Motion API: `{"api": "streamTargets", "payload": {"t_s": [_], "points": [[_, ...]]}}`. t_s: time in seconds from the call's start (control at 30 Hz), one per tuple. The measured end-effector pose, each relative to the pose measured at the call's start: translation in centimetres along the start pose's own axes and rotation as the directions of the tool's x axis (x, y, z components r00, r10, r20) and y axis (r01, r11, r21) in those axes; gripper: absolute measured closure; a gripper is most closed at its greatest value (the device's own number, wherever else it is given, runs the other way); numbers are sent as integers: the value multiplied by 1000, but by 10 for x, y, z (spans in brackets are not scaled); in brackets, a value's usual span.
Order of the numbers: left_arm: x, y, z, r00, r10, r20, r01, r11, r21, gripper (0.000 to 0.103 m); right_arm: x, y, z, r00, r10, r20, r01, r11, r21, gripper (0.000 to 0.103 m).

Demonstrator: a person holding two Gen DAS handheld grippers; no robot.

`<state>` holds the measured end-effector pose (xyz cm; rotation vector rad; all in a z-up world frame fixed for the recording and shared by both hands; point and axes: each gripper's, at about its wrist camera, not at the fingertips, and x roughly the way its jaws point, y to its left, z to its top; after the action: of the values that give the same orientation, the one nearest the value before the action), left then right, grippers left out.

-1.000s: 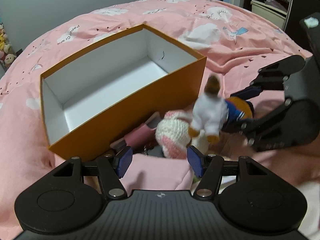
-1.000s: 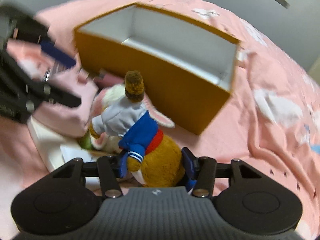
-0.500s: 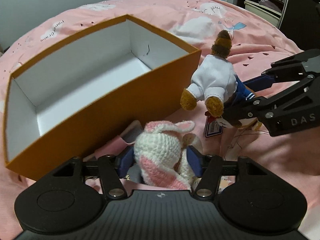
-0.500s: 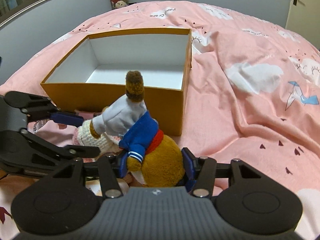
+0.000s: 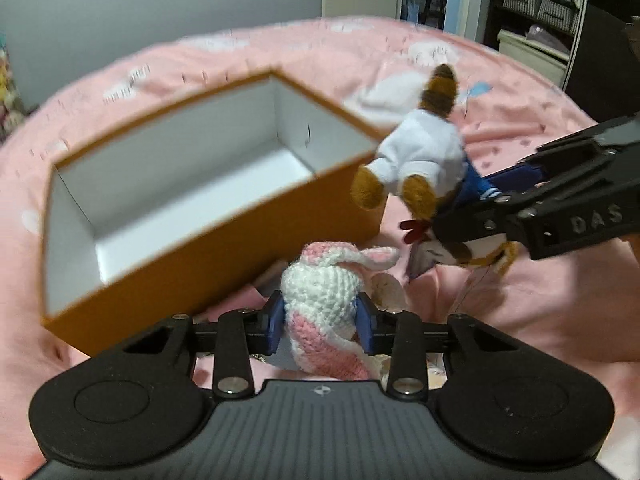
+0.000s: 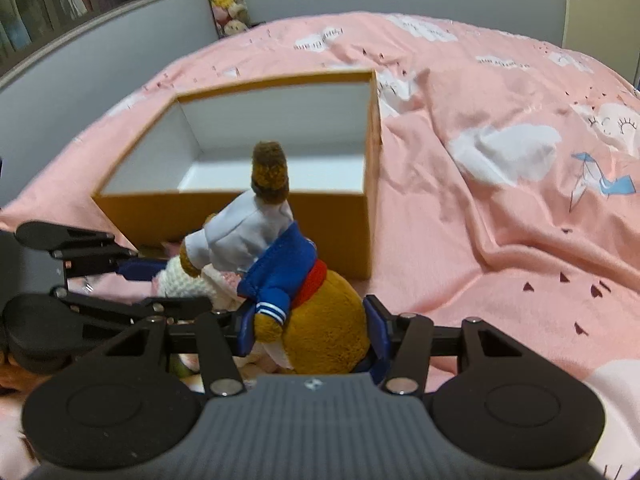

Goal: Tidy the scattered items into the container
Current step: 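Lift the bunny and duck plush with both grippers over the orange box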

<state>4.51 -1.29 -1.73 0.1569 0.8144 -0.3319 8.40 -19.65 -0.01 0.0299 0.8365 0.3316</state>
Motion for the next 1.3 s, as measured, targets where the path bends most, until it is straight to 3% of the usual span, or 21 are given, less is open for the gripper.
{"api": "streamTargets", "payload": {"t_s": [0.17,0.3,0.47,0.63,0.77,0.87,1.03,1.3], "points": [[-45,14,16,994,15,111,-11,999,-38,61,-16,15,24,995,59,84,-58,998,-15,47],[-78,33,32,975,101,200,-92,994,-57,61,-20,27,50,981,131,145,-132,991,-4,47],[-100,60,53,942,220,253,-208,975,-72,61,-12,41,84,960,197,199,-202,979,8,47],[-100,80,69,906,318,280,-325,945,-23,61,15,52,116,950,263,168,-274,960,50,47],[-71,88,77,887,380,263,-412,908,76,61,48,55,139,960,261,102,-269,961,72,47],[-40,86,72,886,388,255,-437,882,175,61,83,47,147,958,287,6,-284,943,175,47],[7,82,49,884,398,246,-463,821,334,61,133,37,150,959,257,-121,-218,940,263,47],[46,91,25,919,356,172,-392,768,507,61,188,32,142,920,265,-287,-158,924,348,46]]}}
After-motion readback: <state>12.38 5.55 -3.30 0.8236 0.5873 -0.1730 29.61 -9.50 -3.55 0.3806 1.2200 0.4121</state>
